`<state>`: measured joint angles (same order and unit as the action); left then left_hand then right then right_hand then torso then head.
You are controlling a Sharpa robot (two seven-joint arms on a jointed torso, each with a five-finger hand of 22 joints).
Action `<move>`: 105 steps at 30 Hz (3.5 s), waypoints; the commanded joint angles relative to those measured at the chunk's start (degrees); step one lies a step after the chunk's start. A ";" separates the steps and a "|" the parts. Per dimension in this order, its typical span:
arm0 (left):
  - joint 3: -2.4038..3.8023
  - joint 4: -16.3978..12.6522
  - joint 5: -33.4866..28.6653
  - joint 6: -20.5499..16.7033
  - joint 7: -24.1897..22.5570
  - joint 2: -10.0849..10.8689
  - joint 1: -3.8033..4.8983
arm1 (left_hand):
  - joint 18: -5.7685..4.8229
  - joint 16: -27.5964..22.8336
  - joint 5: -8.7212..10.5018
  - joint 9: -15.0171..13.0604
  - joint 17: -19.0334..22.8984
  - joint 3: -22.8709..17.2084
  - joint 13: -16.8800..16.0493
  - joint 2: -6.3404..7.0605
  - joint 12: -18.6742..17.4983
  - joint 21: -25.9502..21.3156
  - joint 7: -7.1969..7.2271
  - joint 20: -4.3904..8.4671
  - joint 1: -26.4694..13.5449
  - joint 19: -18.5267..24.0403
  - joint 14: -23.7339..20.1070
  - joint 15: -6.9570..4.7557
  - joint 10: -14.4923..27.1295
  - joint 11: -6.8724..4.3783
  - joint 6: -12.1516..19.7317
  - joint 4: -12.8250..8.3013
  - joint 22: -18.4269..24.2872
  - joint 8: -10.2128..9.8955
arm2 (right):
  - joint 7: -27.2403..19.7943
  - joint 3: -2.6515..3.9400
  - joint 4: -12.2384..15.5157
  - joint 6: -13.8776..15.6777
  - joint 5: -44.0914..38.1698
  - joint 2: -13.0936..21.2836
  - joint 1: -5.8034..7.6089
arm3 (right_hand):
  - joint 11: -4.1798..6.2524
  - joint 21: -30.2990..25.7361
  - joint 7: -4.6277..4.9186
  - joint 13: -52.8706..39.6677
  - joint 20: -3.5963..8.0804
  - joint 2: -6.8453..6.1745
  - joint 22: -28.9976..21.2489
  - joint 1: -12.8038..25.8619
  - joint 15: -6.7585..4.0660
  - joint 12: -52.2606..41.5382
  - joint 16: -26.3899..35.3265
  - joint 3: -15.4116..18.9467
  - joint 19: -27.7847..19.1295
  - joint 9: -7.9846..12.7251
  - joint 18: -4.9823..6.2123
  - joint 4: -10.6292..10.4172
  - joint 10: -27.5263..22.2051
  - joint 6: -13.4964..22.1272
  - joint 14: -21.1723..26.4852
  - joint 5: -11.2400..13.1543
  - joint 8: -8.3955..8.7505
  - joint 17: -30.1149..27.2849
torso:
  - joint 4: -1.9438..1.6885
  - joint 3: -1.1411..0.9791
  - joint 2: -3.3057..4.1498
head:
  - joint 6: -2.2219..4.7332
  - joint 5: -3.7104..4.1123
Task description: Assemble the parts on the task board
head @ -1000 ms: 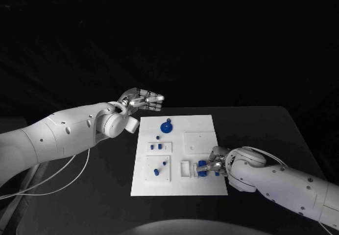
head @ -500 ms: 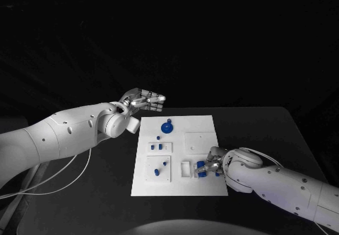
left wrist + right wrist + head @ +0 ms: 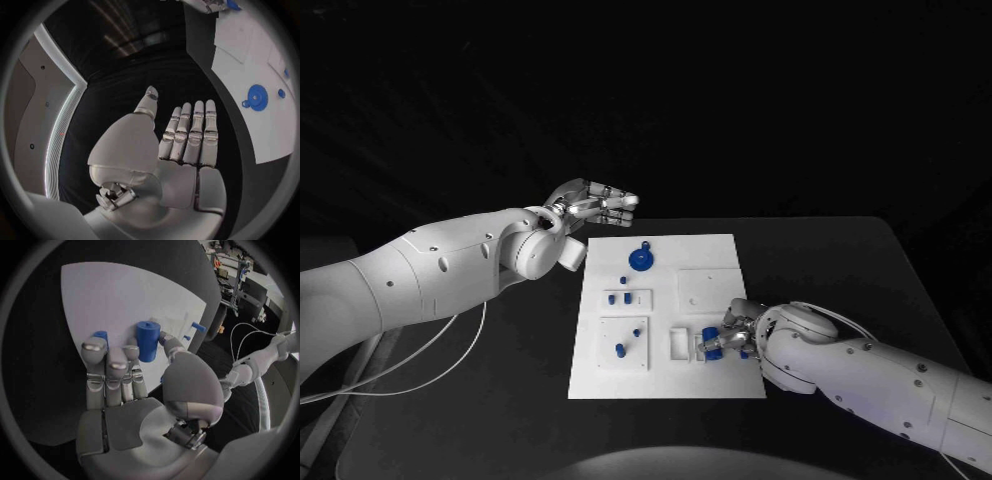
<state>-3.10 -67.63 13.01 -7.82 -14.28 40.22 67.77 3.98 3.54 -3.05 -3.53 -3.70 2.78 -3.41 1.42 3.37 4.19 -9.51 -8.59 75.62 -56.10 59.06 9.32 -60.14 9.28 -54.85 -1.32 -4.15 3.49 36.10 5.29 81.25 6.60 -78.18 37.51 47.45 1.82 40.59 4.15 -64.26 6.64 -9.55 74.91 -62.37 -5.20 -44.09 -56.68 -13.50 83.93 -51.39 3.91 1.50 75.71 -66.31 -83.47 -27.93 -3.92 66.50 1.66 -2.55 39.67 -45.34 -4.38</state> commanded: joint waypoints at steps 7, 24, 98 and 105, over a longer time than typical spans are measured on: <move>0.02 0.00 0.54 1.80 0.55 -0.03 0.02 | -0.08 -0.03 0.23 0.00 0.02 -0.06 -0.03 -0.49 0.04 -0.09 0.13 0.01 -0.26 0.45 -0.11 0.04 0.35 -0.07 0.42 0.39 0.02 0.03 | -0.07 -0.46 1.31 4.45 11.98 2.74 -0.55 | 0.36 0.18 0.08 0.91 0.26 1.20 4.96 -1.43 -0.46 1.46 0.89 -17.85 1.65 44.14 0.29 14.71 -1.02 -1.14 0.21 -7.62 0.29 -0.02 | 0.06 0.02 0.00 | 0.32 -0.08; 0.01 0.13 0.83 2.48 1.13 -0.04 0.02 | 0.01 -0.03 0.16 0.02 0.00 -0.17 -0.03 -0.76 0.04 -0.08 0.10 -0.05 -0.05 0.45 -0.15 0.07 0.42 -0.04 0.59 0.26 0.02 0.03 | -1.17 1.52 6.46 5.77 14.38 5.03 0.99 | 0.52 1.71 -0.16 0.87 0.28 1.54 4.96 -1.68 -0.51 0.84 0.58 -17.25 1.22 43.87 0.25 14.50 -0.56 -1.98 -0.02 -7.01 0.30 0.78 | -0.09 -0.03 0.06 | 0.41 -0.16; 0.00 0.15 1.44 4.32 2.55 -0.41 0.04 | 0.19 -0.03 0.17 0.05 0.00 -0.06 -0.04 -1.01 0.05 -0.07 -0.02 -0.18 -0.61 0.45 -0.36 0.15 0.70 0.05 1.58 0.81 0.02 -0.01 | -1.80 -0.88 4.84 -3.95 5.60 -1.49 2.36 | 0.68 2.30 -1.77 -0.28 0.41 1.06 5.28 -2.13 -0.51 -0.96 -0.59 6.32 2.36 43.85 -0.59 -10.83 2.01 -4.34 -0.50 24.99 0.22 1.86 | 0.09 -0.02 0.04 | -0.42 -1.39; 0.00 0.25 1.44 4.33 2.54 -0.32 0.04 | 0.21 -0.02 0.17 0.05 0.00 -0.08 -0.04 -1.02 0.04 -0.06 -0.03 -0.18 -0.52 0.44 -0.35 0.16 0.70 0.06 1.57 0.83 0.02 0.00 | -2.37 -0.87 7.16 -4.77 5.66 1.12 2.34 | 0.57 2.54 -1.66 -0.46 0.12 1.16 5.34 -3.57 -0.33 -1.34 -0.72 5.53 2.28 43.75 -0.42 -4.42 1.89 -4.49 -0.49 24.69 0.26 1.73 | 0.11 -0.04 0.06 | -0.46 -1.42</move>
<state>-3.13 -67.34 14.22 -4.39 -11.36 39.90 67.79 3.98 3.54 -3.05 -3.53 -3.70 2.58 -3.41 0.90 3.37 4.19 -9.40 -8.80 75.09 -55.90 59.06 9.32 -59.76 9.32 -53.72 -0.87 -4.16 3.49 35.10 4.42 87.98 2.93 -72.85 38.46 49.84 2.36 42.93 2.58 -64.66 6.64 -8.32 74.95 -65.60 -5.52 -45.16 -57.35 -7.96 83.93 -7.57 3.92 -3.18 77.29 -70.49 -83.62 -2.90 -3.78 68.31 1.76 -2.59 39.74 -45.79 -5.77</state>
